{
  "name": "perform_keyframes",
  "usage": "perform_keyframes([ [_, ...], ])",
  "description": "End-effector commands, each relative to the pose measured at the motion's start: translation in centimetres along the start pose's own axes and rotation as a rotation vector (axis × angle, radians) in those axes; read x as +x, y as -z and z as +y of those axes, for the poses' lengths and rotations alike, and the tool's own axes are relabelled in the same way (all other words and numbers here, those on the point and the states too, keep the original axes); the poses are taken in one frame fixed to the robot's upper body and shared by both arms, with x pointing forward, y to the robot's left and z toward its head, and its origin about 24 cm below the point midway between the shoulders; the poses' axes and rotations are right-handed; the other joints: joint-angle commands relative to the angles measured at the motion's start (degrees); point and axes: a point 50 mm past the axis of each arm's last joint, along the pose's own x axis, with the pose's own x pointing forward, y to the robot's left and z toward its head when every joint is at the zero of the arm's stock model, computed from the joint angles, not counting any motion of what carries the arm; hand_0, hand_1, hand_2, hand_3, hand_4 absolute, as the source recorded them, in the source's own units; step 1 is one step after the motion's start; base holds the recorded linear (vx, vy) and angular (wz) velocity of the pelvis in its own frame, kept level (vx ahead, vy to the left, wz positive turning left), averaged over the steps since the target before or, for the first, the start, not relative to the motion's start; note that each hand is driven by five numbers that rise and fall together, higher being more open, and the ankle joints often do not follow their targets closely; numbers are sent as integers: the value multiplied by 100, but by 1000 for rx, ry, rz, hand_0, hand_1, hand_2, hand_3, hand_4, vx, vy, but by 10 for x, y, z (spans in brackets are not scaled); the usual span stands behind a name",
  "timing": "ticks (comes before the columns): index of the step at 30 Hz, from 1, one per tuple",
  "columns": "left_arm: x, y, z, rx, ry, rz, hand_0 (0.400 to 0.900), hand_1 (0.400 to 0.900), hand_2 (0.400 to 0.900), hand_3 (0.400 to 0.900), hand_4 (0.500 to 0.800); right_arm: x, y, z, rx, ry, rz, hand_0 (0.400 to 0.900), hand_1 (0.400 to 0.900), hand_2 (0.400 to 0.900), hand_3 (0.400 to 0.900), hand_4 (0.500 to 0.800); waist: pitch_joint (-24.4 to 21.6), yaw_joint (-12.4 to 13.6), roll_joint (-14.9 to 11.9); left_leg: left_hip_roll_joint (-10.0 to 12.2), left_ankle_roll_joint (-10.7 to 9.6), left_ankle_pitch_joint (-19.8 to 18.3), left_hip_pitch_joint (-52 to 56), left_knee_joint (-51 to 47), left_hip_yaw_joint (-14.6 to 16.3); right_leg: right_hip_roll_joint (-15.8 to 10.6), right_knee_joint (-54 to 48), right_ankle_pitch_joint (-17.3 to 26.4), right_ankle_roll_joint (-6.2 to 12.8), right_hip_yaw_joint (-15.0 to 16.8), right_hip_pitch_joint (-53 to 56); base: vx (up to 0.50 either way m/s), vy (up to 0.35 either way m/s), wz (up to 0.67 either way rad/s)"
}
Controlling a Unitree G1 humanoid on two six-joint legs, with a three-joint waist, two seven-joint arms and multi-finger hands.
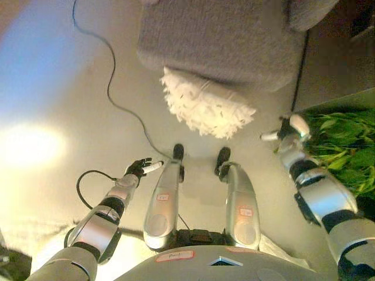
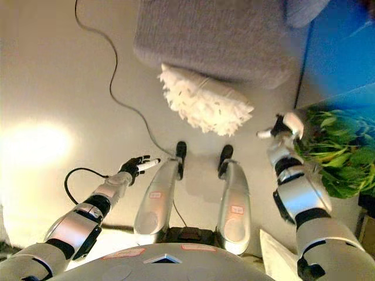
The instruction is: Pick up the pillow and put it on the sofa.
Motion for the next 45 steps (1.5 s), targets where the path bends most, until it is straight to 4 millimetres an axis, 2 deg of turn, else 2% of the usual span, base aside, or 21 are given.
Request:
perform_keyframes([
  [1, -10, -1, 7, -82, 70, -103, 900, 900, 900, 900, 800, 7, 19, -37, -11, 66, 52, 900, 900, 900, 900, 800, -99, 120, 178, -176, 568, -740, -415, 751, 314, -78, 1012, -795, 153, 341, -286, -33, 20, 23],
  [4, -19, -20, 4, -80, 133, -212, 900, 900, 900, 900, 800, 11, 8, -70, 14, 124, 34, 900, 900, 900, 900, 800, 40, 148, 336, -206, 613, -921, -873, 1342, 358, -112, 1598, -947, 79, 415, -748, -22, 34, 13],
  [9, -33, -28, 6, -144, 195, -303, 900, 900, 900, 900, 800, 11, -10, -104, 18, 167, -17, 900, 900, 900, 900, 800, 226, 215, 493, -281, 676, -1085, -1411, 2001, 371, -100, 2202, -1109, -19, 512, -1264, -12, 43, 0],
  [15, -50, -30, 9, -163, 279, -391, 900, 900, 900, 900, 800, 8, -27, -128, 46, 206, -92, 900, 900, 900, 900, 800, 363, 244, 618, -325, 726, -1342, -1825, 2741, 443, -87, 2843, -1341, -111, 586, -1656, -3, 54, -1],
  [23, -63, -19, 2, -187, 342, -443, 900, 900, 900, 900, 800, 0, -60, -161, 98, 248, -183, 900, 900, 900, 900, 800, 446, 344, 775, -404, 741, -1496, -2281, 3381, 478, -59, 3469, -1556, -211, 643, -2088, 17, 37, -2],
  [29, -67, -9, -4, -187, 348, -432, 900, 900, 900, 900, 800, -7, -80, -179, 228, 266, -251, 900, 900, 900, 900, 800, 447, 419, 880, -432, 714, -1509, -2484, 3637, 501, -93, 3745, -1642, -265, 660, -2278, 24, 3, 2],
  [32, -70, -2, -7, -167, 345, -428, 900, 900, 900, 900, 800, -15, -102, -192, 316, 267, -335, 900, 900, 900, 900, 800, 447, 465, 952, -472, 683, -1516, -2542, 3739, 502, -108, 3853, -1676, -270, 682, -2330, 36, 2, 6],
  [38, -74, 4, -12, -158, 361, -409, 900, 900, 900, 900, 800, -27, -127, -199, 372, 241, -466, 900, 900, 900, 900, 800, 447, 511, 967, -469, 638, -1544, -2379, 3721, 510, -120, 3803, -1703, -266, 638, -2129, 44, -6, 4],
  [45, -79, 27, -12, -152, 347, -334, 900, 900, 900, 900, 800, -28, -126, -199, 456, 171, -539, 900, 900, 900, 900, 800, 447, 530, 934, -447, 610, -1503, -2159, 3787, 507, -167, 3776, -1633, -222, 585, -1831, 105, -19, -2],
])
